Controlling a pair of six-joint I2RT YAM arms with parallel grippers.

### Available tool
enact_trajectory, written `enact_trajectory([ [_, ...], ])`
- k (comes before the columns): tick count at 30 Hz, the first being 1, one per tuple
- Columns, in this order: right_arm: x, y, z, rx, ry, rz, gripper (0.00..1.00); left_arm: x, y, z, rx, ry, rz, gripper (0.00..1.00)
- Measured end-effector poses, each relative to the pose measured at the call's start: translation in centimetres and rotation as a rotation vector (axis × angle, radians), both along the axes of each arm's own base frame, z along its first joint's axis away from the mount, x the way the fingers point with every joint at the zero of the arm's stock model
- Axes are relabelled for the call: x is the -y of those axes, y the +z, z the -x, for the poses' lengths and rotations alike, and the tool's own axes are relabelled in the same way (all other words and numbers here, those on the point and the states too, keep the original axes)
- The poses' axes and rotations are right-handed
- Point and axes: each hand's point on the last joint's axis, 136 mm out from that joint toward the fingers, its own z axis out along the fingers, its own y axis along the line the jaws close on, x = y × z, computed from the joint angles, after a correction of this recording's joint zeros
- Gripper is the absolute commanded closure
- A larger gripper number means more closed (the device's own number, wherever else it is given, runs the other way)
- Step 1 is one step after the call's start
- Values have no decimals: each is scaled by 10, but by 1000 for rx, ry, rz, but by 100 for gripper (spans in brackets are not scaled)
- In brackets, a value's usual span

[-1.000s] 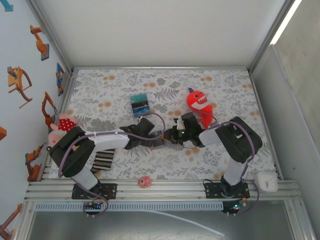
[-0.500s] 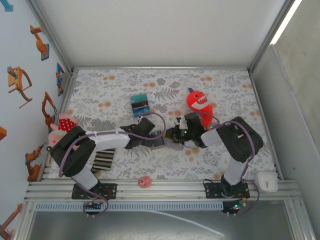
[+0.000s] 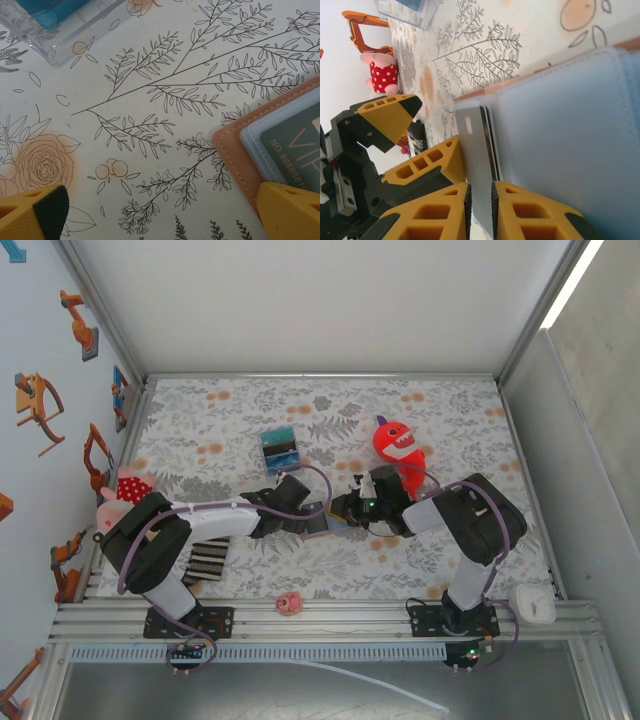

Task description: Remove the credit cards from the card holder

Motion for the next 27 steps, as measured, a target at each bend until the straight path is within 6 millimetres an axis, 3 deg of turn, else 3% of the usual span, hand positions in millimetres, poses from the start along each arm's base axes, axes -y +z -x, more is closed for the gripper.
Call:
enact_trajectory([
  [17,-4,-8,8,27,69,164,79,0,0,0,-4,0,-5,3],
  [27,-5,-8,10,31,81,169,80,0,0,0,-5,0,-6,3],
])
